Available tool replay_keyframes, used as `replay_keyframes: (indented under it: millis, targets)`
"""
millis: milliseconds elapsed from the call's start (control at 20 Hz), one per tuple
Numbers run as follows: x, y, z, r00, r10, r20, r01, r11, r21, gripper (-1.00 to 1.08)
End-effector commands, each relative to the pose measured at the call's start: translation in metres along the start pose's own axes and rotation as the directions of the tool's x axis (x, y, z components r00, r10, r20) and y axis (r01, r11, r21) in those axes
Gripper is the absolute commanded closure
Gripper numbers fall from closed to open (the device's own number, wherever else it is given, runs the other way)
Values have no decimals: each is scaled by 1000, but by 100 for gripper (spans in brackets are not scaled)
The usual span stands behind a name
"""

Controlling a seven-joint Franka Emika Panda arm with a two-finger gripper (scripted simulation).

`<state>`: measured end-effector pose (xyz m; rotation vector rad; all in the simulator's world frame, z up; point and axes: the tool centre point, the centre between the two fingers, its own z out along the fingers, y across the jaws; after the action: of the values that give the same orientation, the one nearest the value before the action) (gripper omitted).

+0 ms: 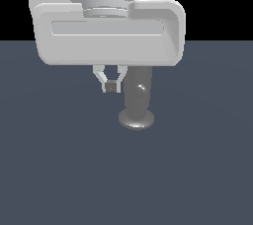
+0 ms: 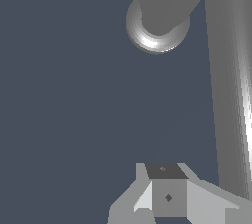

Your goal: Turn on the faucet by rotating a designated handle.

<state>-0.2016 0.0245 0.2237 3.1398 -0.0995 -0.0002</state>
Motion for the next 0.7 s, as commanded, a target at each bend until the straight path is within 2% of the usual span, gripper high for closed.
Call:
replay_keyframes:
  millis: [0, 650]
  targets:
    - [1, 8, 0, 1000, 1, 0, -1, 1000, 0, 108]
    - [12, 70, 1, 1000, 1, 0, -1, 1000, 0, 108]
